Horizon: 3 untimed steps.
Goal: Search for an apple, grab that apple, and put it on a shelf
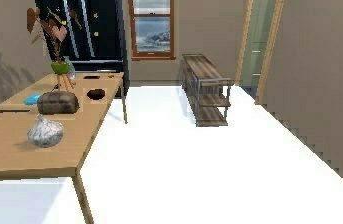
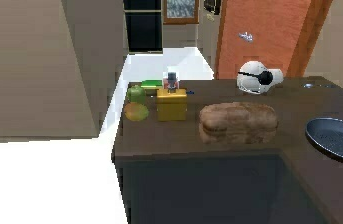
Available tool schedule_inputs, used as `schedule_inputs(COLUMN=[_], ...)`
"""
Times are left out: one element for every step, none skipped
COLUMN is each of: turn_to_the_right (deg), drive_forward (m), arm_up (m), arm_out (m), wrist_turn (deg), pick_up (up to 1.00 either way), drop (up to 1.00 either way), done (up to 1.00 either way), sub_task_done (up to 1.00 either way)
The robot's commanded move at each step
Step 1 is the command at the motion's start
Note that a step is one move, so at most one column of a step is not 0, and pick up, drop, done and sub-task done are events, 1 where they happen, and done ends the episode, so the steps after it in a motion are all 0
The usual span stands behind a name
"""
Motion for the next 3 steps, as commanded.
schedule_inputs(turn_to_the_right=[0.0, 0.0, 0.0], drive_forward=[0.0, 0.0, 0.0], arm_up=[0.38, 0.0, 0.0], arm_out=[0.0, 0.5, 0.0], wrist_turn=[0.0, 0.0, 45.0], pick_up=[0.0, 0.0, 0.0], drop=[0.0, 0.0, 0.0], done=[0.0, 0.0, 0.0], sub_task_done=[0.0, 0.0, 0.0])
